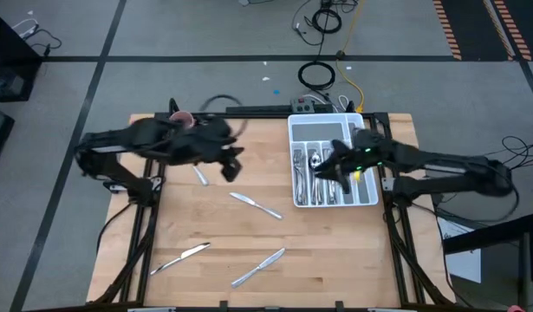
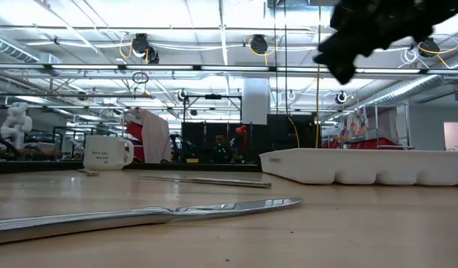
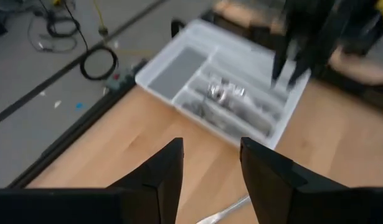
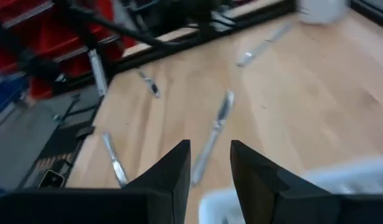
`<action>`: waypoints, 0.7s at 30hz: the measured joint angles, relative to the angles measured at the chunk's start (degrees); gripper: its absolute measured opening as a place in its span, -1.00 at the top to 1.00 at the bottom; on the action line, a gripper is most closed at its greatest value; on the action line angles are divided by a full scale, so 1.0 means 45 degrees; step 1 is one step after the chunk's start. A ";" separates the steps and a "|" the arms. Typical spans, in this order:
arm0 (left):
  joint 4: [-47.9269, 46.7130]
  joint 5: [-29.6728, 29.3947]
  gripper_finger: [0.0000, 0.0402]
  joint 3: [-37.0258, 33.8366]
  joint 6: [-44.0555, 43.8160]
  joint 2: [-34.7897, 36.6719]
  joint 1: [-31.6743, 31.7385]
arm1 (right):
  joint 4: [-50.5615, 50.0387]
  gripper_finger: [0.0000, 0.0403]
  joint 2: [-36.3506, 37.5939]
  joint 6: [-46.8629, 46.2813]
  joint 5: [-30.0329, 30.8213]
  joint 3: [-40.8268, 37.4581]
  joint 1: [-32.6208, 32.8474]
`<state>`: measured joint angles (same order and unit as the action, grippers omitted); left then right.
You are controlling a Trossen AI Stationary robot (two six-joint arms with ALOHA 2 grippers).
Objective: Sort silverware
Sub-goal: Put the silver table knife into the silverware tray
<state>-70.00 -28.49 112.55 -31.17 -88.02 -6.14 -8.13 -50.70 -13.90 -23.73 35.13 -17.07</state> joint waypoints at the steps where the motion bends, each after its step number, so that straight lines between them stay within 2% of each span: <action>1: -0.0005 -0.0348 0.19 0.0000 -0.0351 0.0311 -0.0340 | 0.0679 0.48 -0.0658 0.0141 0.0183 0.0105 0.0418; 7: -0.0133 -0.1486 0.19 0.0000 -0.1428 0.1849 -0.2558 | 0.1340 0.48 -0.4398 0.1452 0.2753 0.1780 0.2722; 12: -0.1405 -0.2639 0.19 0.0000 -0.2165 0.2848 -0.4078 | 0.1182 0.48 -0.7435 0.1586 0.3929 0.4176 0.3734; 16: -0.2710 -0.3055 0.19 0.0000 -0.2351 0.3348 -0.4886 | -0.0323 0.42 -0.9814 0.1699 0.4640 0.6478 0.4086; 19: -0.4241 -0.3058 0.18 0.0000 -0.2841 0.3507 -0.5194 | -0.1944 0.27 -1.1481 0.1766 0.4650 0.8064 0.4165; 21: -0.4428 -0.2965 0.18 -0.0116 -0.2884 0.3584 -0.5302 | -0.2813 0.14 -1.2415 0.1667 0.4646 0.8937 0.4170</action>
<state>-89.92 -41.83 112.03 -44.14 -71.89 -29.99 -20.79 -106.57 -6.40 -2.83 75.34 1.69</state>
